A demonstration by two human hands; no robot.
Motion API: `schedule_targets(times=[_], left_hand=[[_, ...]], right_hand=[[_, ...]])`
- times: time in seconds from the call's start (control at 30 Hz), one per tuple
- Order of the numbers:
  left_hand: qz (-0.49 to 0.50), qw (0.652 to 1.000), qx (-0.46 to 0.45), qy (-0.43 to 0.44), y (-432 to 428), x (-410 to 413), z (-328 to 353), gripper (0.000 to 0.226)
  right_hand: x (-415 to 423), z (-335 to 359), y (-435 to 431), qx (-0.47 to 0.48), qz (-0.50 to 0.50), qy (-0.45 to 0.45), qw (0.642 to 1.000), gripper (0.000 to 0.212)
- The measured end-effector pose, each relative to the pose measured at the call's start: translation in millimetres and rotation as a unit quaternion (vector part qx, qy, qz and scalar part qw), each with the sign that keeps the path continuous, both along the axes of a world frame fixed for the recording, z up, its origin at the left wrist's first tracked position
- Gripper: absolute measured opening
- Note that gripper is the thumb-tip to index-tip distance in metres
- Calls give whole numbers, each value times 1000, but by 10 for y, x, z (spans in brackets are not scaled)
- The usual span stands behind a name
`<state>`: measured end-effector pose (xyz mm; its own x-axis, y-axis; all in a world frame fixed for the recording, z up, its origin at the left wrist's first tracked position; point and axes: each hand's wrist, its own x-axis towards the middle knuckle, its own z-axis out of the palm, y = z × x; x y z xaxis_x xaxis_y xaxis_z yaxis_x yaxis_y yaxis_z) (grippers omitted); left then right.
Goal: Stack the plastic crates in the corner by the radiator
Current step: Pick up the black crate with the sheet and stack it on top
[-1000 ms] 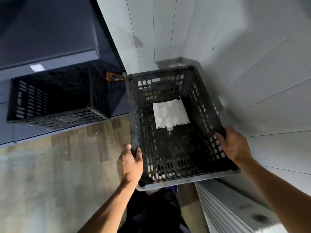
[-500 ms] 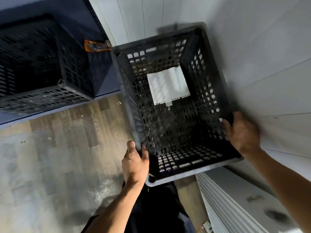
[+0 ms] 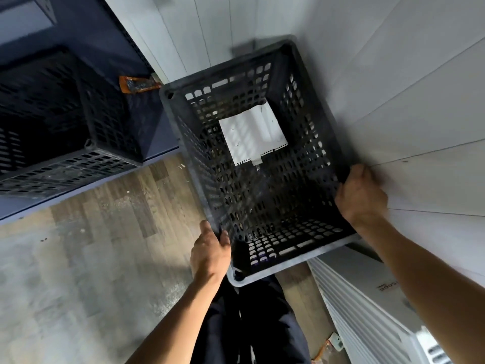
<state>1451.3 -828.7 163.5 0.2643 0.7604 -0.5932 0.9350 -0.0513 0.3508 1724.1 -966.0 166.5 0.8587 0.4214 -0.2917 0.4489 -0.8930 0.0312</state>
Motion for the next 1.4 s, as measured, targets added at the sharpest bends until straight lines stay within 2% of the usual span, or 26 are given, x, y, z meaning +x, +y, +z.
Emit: schedule_targets(times=[0.1, 0.2, 0.3, 0.37, 0.43, 0.5, 0.6, 0.73, 0.87, 0.97, 1.03, 1.1, 1.2, 1.3, 1.4], left_hand=[[-57, 998, -27, 24, 105, -52, 35, 39], [-147, 988, 20, 50, 269, -102, 90, 39], [-171, 981, 90, -9, 475, -106, 199, 27], [-189, 973, 126, -44, 688, -48, 277, 27], [-279, 939, 189, -64, 915, 19, 282, 38], [-414, 878, 228, -79, 1135, 114, 223, 45], [-582, 794, 154, -89, 1451, 186, 118, 49], [-693, 711, 88, -81, 1672, 299, -56, 52], [-727, 671, 93, -115, 1727, 369, -192, 69], [-771, 622, 107, -79, 1726, 404, -213, 80], [-787, 605, 113, -44, 1700, 449, -194, 83], [-798, 591, 116, -24, 1680, 481, -160, 80], [-812, 575, 102, -19, 1677, 497, -105, 75], [-834, 545, 91, -10, 1687, 592, -116, 78], [-857, 507, 93, -18, 1693, 713, -196, 72]], right_hand=[[-99, 61, 26, -1, -16, 16, 1000, 39], [-220, 98, 75, 8, -42, 20, 999, 60], [-435, 135, 35, -16, -34, 13, 999, 78], [-605, 160, 43, -24, -31, -4, 999, 77], [-788, 167, 112, -28, -31, -9, 999, 69], [-995, 155, 230, -24, -68, 16, 997, 61], [-1421, 126, 482, 4, -128, 75, 989, 47], [-1942, 126, 775, 42, -144, 129, 980, 40], [-2351, 93, 870, 51, -168, 189, 966, 52], [-2594, 45, 843, 47, -153, 207, 965, 69], [-2701, 4, 809, 39, -122, 207, 970, 71], [-2744, -16, 794, 38, -91, 200, 975, 60], [-2755, -42, 767, 20, -42, 180, 983, 30], [-2743, -33, 751, 3, -15, 165, 986, 31], [-2744, -65, 717, -5, 17, 149, 989, 21]])
